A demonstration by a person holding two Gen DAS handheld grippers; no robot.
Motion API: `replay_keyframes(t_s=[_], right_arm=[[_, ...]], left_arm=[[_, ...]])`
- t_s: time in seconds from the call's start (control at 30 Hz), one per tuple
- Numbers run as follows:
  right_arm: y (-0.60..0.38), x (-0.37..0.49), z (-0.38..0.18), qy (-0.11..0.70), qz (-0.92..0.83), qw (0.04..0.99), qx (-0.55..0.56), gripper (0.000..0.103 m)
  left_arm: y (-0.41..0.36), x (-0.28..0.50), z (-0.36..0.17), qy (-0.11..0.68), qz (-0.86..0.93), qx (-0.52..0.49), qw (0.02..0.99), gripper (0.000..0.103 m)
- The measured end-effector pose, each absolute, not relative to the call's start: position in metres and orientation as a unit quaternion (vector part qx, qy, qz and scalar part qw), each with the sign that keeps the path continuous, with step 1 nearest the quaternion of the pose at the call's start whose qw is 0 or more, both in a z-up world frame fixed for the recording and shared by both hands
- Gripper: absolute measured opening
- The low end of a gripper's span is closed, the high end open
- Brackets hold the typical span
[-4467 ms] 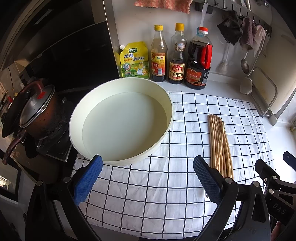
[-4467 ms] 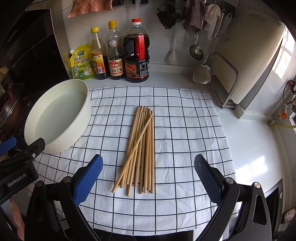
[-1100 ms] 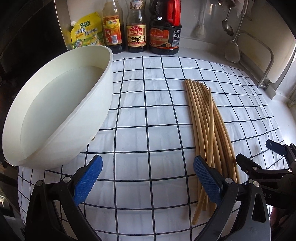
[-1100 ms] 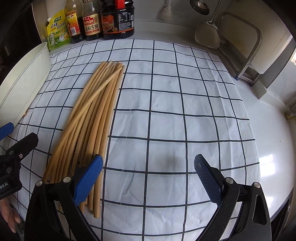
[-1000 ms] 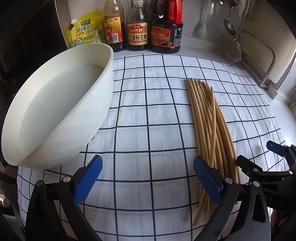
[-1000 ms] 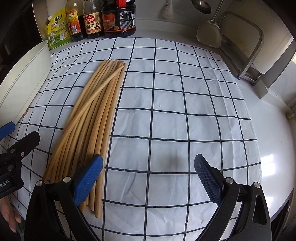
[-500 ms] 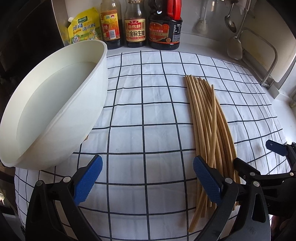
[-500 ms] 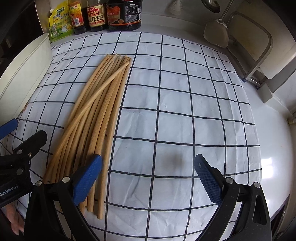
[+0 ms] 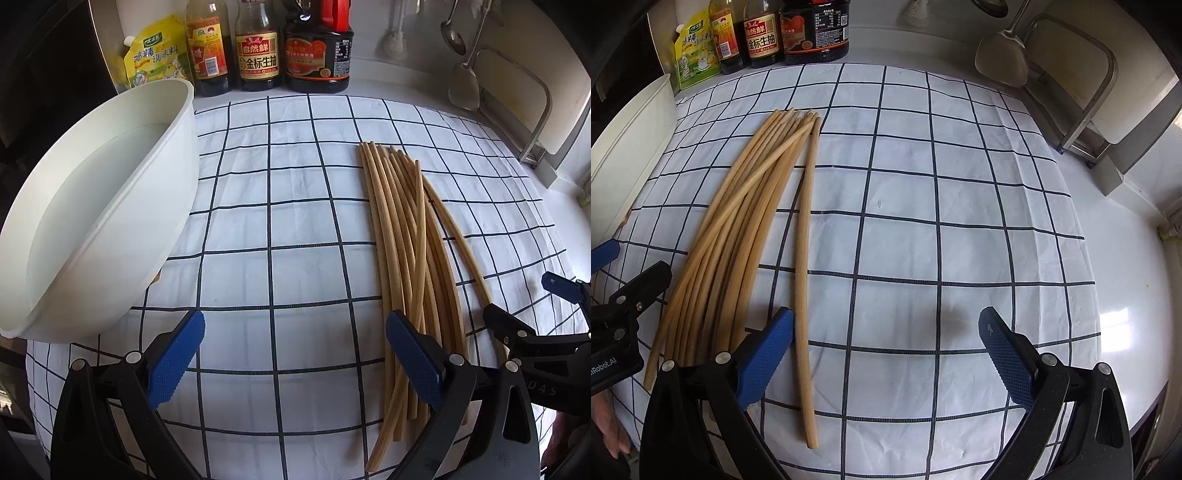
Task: Organize utensils
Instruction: 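Move both tools toward the wooden chopsticks on the grid cloth, then grasp one chopstick with the left gripper while the right gripper grasps another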
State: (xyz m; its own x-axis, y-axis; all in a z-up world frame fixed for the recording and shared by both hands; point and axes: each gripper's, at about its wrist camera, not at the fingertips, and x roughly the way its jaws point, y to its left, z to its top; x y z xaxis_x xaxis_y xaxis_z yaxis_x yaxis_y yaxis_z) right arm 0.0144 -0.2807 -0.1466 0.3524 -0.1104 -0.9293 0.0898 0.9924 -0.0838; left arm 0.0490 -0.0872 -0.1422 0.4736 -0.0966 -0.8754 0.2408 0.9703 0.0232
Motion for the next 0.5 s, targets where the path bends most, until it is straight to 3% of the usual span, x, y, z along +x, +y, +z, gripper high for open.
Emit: replay_keyframes(t_s=[0.5], right_arm=[[-0.293,0.014,-0.145,0.563,-0.064,0.824,-0.005,0.094]], left_arm=[[-0.101,0.051,-0.152,0.514,-0.096,0.081,0.849,0.097]])
